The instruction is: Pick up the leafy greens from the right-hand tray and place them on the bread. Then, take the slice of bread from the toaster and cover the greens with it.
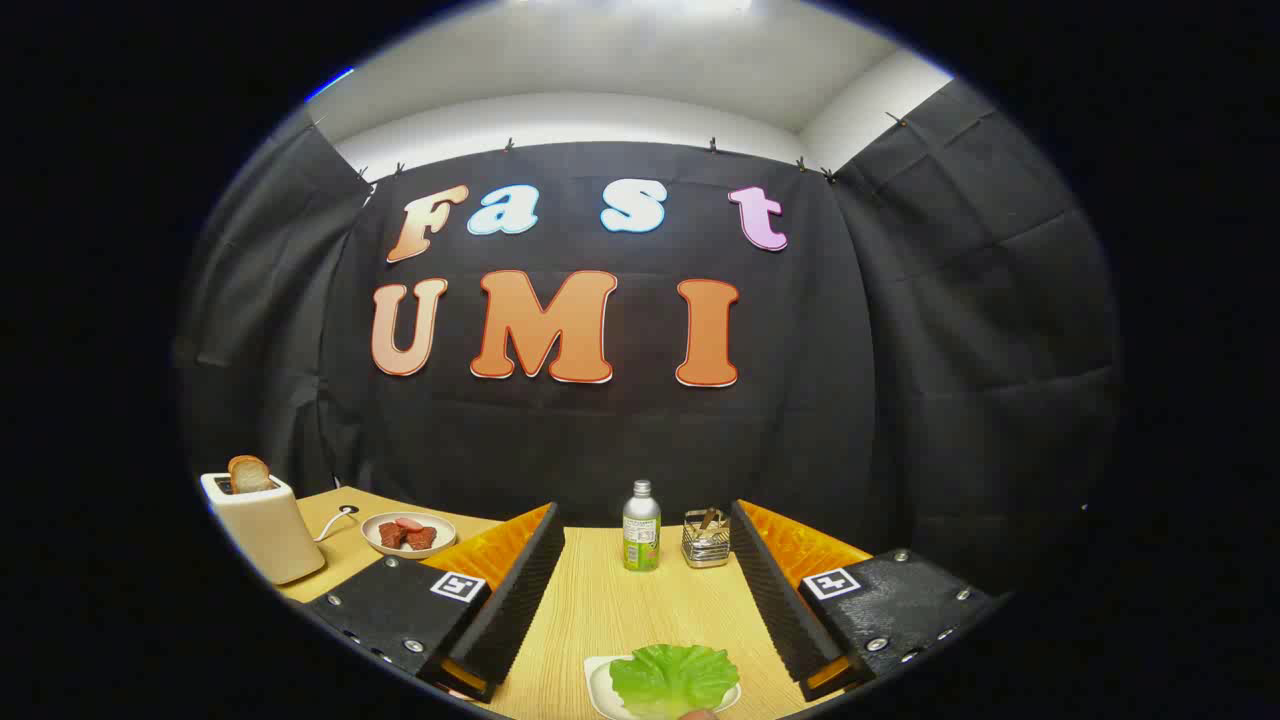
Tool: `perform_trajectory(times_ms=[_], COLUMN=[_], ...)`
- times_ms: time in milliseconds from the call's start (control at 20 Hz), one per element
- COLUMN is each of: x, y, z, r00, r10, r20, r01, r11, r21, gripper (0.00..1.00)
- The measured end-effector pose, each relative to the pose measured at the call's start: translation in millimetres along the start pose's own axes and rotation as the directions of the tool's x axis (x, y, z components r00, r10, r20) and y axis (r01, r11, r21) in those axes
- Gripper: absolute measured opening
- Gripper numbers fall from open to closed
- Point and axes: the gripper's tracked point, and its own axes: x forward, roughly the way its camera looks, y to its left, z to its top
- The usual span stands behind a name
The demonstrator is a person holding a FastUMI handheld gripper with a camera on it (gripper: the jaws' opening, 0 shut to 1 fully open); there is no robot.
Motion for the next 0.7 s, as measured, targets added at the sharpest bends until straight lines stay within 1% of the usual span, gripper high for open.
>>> perform_trajectory(times_ms=[400,700], x=[-1.6,1.3], y=[14.9,16.1], z=[23.1,24.8], r00=[0.997,0.996], r10=[0.054,0.077], r20=[0.047,0.051], r01=[-0.054,-0.076], r11=[0.998,0.997], r21=[-0.012,-0.014], gripper=[0.99,0.99])
